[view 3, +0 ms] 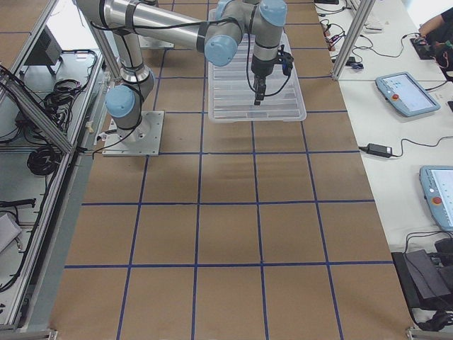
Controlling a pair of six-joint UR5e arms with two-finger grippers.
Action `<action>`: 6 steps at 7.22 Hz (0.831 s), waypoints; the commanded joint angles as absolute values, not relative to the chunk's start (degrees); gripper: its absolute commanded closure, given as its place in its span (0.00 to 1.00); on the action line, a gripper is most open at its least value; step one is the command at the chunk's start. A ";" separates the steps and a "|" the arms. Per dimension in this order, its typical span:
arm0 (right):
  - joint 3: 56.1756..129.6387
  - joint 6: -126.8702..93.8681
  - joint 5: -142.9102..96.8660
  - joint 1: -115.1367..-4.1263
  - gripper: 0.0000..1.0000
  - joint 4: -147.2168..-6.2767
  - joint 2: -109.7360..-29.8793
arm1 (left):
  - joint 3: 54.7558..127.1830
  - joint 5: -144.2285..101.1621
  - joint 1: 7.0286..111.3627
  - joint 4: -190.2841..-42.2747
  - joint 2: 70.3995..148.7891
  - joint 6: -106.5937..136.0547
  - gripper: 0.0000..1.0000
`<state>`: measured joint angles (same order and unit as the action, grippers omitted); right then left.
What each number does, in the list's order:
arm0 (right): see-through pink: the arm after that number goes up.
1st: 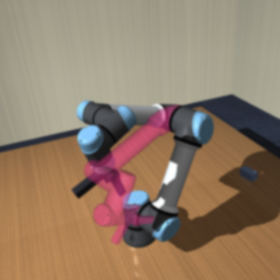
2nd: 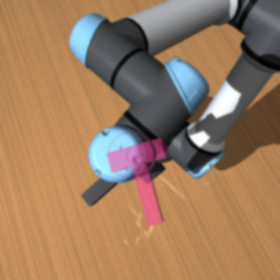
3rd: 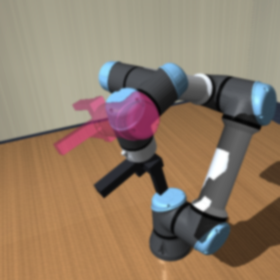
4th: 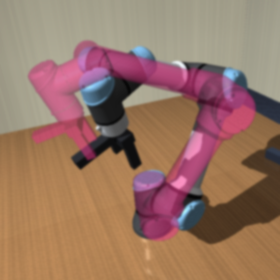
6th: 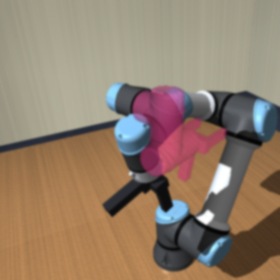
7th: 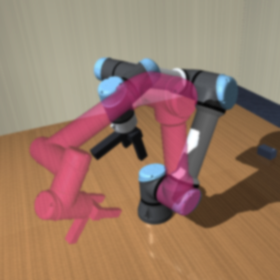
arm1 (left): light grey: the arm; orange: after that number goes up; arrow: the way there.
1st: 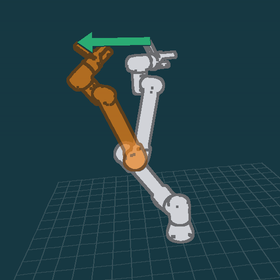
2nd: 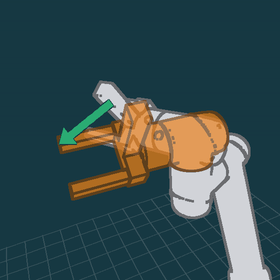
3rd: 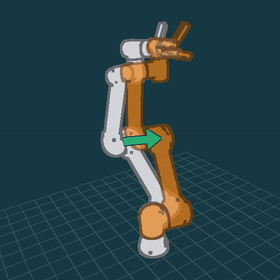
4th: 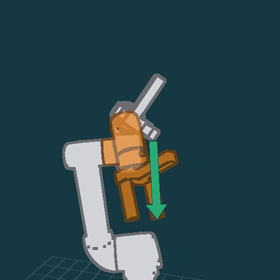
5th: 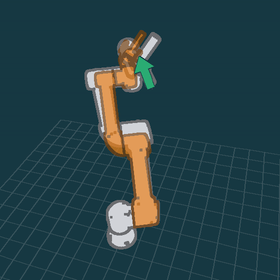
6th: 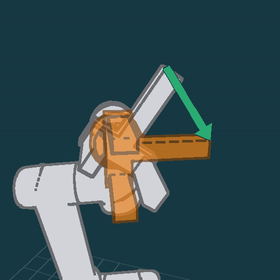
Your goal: Place red block in blue tray from box
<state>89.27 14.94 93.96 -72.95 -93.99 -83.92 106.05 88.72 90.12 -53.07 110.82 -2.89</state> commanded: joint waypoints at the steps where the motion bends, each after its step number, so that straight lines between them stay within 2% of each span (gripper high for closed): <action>1: 89.82 14.85 93.96 -72.95 0.00 -93.96 -84.37 | 100.67 88.86 90.18 -62.08 108.03 -2.55 1.00; 3: 90.09 14.85 93.96 -72.95 0.00 -93.52 -84.38 | 95.91 88.95 90.18 -71.77 104.78 -1.24 1.00; 6: 89.91 14.94 93.78 -72.95 0.00 -93.87 -83.76 | 95.45 90.62 82.13 -76.36 100.30 -4.46 1.00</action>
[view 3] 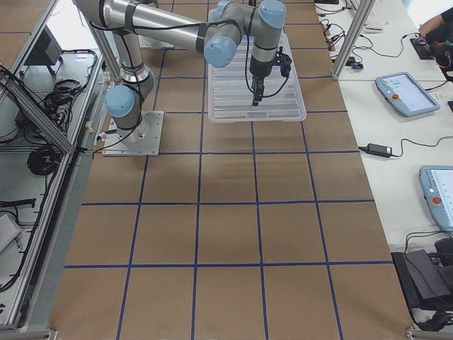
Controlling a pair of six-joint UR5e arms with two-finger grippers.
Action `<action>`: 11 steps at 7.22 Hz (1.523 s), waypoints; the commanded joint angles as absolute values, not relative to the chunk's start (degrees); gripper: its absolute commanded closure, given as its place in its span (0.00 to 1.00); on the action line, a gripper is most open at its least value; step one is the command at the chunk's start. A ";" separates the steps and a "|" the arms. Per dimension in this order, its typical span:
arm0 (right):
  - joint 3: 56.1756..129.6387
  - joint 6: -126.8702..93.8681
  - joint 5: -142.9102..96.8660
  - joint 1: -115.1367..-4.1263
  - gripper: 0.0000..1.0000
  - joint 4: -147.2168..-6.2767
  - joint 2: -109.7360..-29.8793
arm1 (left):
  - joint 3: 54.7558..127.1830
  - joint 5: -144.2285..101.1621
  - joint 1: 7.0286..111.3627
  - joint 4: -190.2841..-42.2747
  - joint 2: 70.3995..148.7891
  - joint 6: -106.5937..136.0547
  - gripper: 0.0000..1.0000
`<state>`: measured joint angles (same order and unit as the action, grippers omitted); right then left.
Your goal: Place red block in blue tray from box
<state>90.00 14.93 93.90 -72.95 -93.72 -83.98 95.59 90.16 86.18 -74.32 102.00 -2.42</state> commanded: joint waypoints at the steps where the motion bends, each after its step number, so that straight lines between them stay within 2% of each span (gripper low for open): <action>1: 89.91 14.94 93.78 -72.86 0.00 -93.87 -83.67 | 96.41 90.62 78.52 -77.33 99.33 -9.01 1.00; 4: 90.09 15.56 93.96 -72.33 0.00 -93.51 -83.76 | 99.21 87.57 64.21 -78.57 101.59 -23.52 1.00; 7: 90.09 15.82 94.04 -71.81 0.00 -94.66 -83.06 | 110.01 85.78 62.84 -60.96 106.25 -26.37 0.99; 8: 89.57 15.65 94.83 -71.28 0.00 -95.01 -82.88 | 111.08 85.87 62.84 -58.39 106.87 -26.45 0.98; 10: 89.91 16.34 94.75 -68.74 0.00 -99.66 -81.49 | 111.09 86.48 62.84 -58.27 108.19 -26.46 0.82; 11: 90.09 17.57 94.66 -67.86 0.00 -99.93 -80.87 | 111.01 88.14 62.84 -58.18 108.45 -26.46 0.54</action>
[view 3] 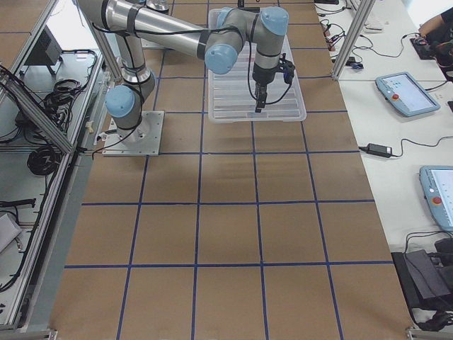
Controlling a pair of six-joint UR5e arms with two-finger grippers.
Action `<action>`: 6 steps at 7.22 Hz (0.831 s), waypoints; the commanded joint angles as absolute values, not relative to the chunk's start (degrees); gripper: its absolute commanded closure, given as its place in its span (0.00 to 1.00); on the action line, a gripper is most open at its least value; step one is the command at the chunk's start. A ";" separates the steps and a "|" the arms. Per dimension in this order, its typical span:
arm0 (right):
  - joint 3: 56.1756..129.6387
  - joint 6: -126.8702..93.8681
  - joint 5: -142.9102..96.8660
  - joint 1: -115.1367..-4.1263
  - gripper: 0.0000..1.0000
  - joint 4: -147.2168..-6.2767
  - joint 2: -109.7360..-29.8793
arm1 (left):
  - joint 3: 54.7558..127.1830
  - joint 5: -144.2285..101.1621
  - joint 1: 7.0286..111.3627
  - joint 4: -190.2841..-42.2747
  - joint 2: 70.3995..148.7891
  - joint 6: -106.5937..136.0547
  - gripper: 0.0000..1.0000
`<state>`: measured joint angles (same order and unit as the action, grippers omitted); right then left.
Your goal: Place red block in blue tray from box
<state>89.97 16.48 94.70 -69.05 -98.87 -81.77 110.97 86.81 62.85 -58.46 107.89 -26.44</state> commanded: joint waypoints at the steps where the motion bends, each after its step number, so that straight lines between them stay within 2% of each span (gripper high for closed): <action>1: 89.91 19.23 94.40 -65.50 0.00 -99.84 -80.08 | 110.57 89.98 62.93 -57.84 108.46 -26.37 0.19; 2: 89.91 19.42 94.22 -64.78 0.00 -100.63 -79.89 | 109.17 89.91 63.89 -58.53 106.80 -26.02 0.04; 3: 90.09 19.51 94.13 -64.78 0.00 -101.50 -77.98 | 106.29 90.09 65.20 -61.67 105.22 -25.93 0.01; 6: 90.18 20.04 94.66 -64.69 0.00 -103.71 -75.24 | 94.43 90.00 69.94 -81.77 98.99 -22.87 0.01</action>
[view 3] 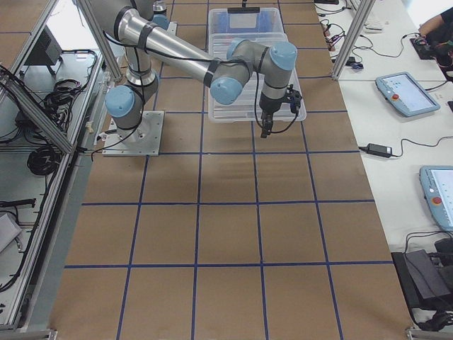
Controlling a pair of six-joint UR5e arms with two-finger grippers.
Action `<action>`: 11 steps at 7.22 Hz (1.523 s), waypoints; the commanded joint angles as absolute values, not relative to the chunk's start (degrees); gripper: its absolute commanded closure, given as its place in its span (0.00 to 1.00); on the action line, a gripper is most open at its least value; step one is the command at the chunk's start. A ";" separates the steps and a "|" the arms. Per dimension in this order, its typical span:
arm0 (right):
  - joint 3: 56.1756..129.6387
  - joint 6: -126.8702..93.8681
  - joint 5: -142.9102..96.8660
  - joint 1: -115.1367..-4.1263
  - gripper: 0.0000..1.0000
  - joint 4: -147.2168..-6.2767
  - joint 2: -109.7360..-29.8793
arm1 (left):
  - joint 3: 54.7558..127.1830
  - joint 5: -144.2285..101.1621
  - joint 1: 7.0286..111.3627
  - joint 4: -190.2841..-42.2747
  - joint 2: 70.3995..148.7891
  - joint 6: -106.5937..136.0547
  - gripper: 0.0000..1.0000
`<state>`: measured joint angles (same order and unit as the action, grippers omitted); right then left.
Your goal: Place red block in blue tray from box
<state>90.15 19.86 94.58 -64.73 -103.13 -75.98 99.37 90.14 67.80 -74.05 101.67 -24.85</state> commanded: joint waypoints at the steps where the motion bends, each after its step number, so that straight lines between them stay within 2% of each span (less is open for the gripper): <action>1: 90.18 20.04 94.75 -64.69 0.00 -103.62 -75.15 | 91.18 90.09 73.88 -85.31 96.88 -20.59 0.00; 3: 90.18 20.04 94.74 -64.69 0.00 -103.45 -75.15 | 88.77 89.39 85.46 -85.52 95.54 -12.59 0.00; 5: 91.05 20.04 94.74 -64.69 0.00 -103.36 -75.15 | 88.15 89.65 91.21 -85.69 92.30 -12.48 0.00; 7: 93.25 20.56 94.83 -64.69 0.00 -103.62 -75.23 | 89.46 89.47 91.23 -91.54 89.05 -13.09 0.00; 11: 93.34 19.95 93.87 -65.47 0.00 -102.48 -76.03 | 88.69 89.30 87.63 -92.02 90.71 -13.27 0.00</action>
<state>93.31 20.18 94.12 -65.13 -102.76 -75.94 89.19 89.34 88.66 -91.80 90.57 -13.26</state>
